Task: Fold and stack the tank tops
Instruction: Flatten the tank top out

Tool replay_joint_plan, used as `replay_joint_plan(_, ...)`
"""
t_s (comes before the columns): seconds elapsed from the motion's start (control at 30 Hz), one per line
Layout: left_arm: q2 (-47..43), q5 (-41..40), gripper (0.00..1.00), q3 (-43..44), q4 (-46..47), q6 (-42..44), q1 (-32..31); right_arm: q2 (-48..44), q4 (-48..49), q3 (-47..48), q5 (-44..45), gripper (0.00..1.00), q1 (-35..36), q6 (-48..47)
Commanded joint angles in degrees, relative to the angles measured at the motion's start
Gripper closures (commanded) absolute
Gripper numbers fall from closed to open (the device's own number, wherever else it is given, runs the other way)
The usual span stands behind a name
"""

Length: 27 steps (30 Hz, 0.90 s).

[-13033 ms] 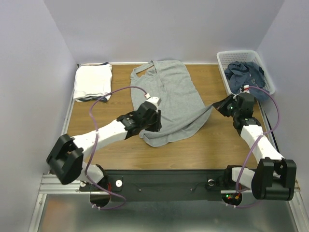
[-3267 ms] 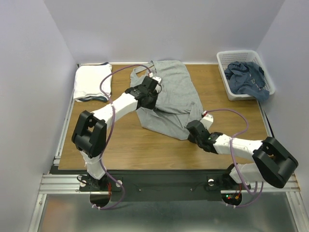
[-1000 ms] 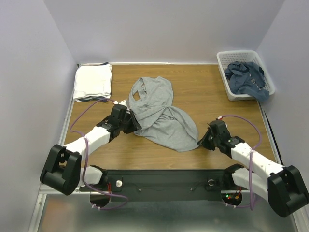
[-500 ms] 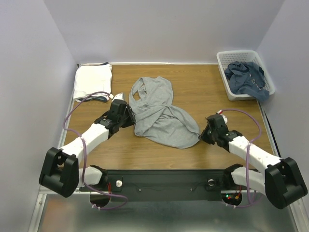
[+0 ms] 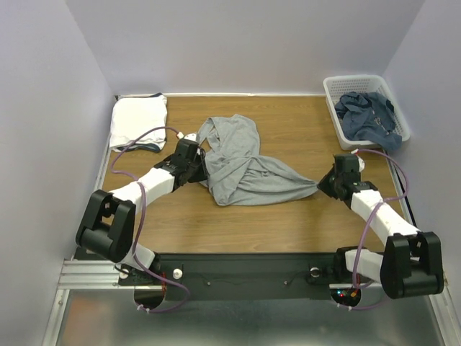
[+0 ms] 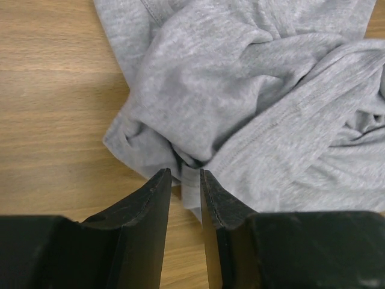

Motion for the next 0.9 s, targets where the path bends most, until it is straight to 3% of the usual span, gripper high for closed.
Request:
replay_joint_plan(0.0,1.4,3.5,0.62,2.3,2.3,1.8,-0.1,2.4,2.9,4.9,-1.3,1.0,-1.5,-3.0)
replay_joint_plan(0.4,3.3,6.6,0.57,2.7,2.6,3.7,-2.1,8.7,7.1,7.2,-3.5,1.0,-4.6,-3.9)
replay_joint_plan(0.63,4.4,3.1,0.57,2.5,3.0,3.1,-3.1,9.3,7.7,7.1,-4.1,1.0,-4.7,-4.1)
replay_joint_plan(0.87,1.6,0.2,0.76,5.5,0.2,2.9,-3.2,9.5,7.8,7.7,-3.4,1.0,-4.8,-4.2)
